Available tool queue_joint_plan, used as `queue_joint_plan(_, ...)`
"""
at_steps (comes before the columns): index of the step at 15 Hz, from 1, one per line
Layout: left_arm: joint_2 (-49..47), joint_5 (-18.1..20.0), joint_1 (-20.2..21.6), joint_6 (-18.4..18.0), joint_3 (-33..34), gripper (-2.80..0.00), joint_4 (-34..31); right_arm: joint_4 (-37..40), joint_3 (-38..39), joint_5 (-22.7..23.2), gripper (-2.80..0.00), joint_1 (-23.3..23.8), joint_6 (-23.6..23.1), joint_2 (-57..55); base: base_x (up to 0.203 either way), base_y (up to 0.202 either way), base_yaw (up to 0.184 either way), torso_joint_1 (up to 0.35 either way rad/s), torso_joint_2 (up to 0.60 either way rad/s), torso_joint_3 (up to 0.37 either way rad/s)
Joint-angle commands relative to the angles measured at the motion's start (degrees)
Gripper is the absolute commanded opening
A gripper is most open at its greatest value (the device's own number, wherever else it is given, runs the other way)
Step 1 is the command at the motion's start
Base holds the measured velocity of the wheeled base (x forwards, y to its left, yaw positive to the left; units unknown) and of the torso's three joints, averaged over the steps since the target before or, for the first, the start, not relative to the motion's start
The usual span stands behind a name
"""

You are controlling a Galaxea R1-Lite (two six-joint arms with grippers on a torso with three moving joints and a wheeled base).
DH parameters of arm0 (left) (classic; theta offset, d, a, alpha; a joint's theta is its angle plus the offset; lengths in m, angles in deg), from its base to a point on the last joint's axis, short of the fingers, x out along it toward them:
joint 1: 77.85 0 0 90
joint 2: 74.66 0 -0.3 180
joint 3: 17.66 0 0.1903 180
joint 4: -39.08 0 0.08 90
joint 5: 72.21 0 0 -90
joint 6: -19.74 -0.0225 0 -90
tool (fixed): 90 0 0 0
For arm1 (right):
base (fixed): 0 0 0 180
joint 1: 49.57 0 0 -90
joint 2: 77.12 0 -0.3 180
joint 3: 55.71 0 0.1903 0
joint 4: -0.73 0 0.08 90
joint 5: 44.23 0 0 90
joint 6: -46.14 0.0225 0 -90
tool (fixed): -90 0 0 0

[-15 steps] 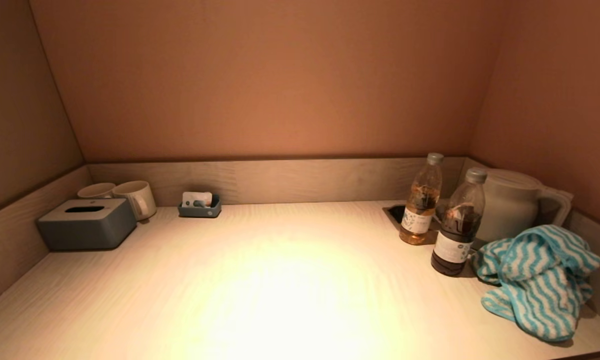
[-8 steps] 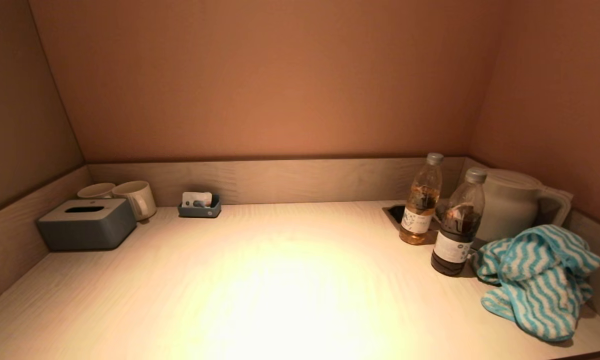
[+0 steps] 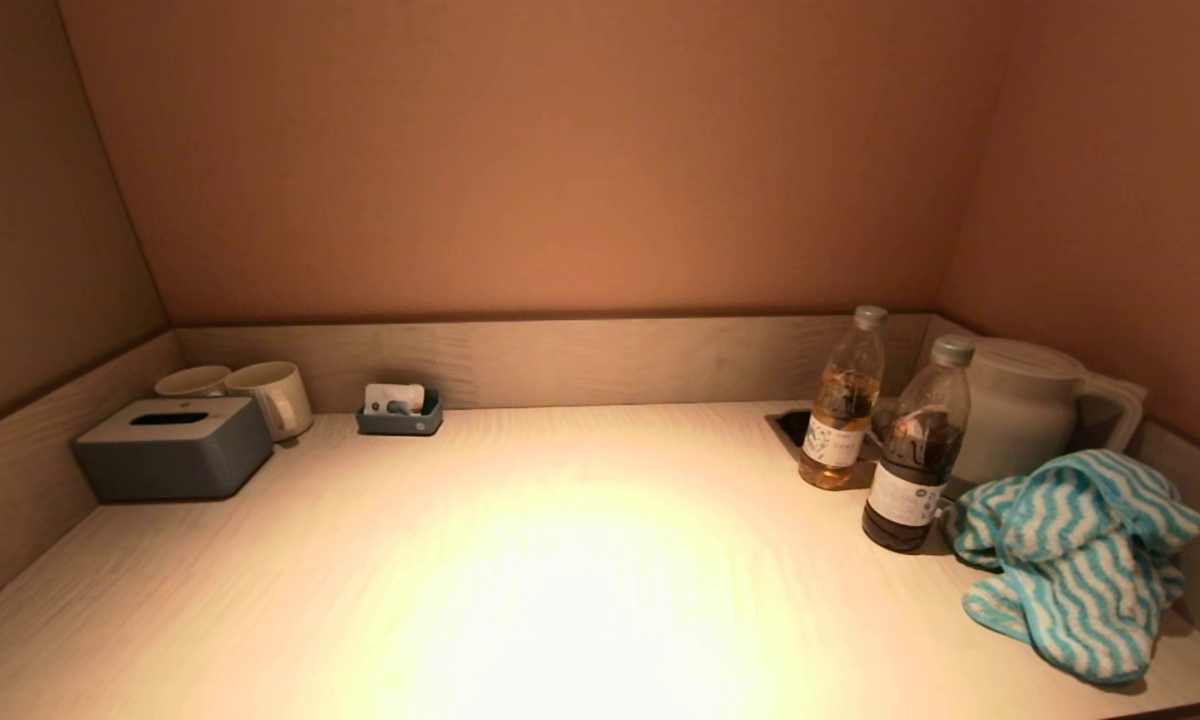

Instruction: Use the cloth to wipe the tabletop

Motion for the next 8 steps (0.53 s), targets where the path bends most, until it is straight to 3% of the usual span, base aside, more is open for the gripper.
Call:
queue_joint_plan(1, 0.0, 0.0, 0.0, 0.0, 0.0, -2.80, 0.0, -9.0, 2.0, 0.3, -2.80, 0.0, -1.6, 0.1, 0.000, 0.000, 0.000, 0.000, 0.00, 0.000)
queue_joint_plan(5, 0.0, 0.0, 0.0, 0.0, 0.0, -2.80, 0.0, -17.9, 9.2, 0.4, -2.80, 0.0, -2.8, 0.1, 0.000, 0.000, 0.000, 0.000, 0.00, 0.000)
queue_joint_plan(8, 0.0, 0.0, 0.0, 0.0, 0.0, -2.80, 0.0, -15.9, 9.5, 1.7, -2.80, 0.0, -3.1, 0.1, 0.000, 0.000, 0.000, 0.000, 0.00, 0.000)
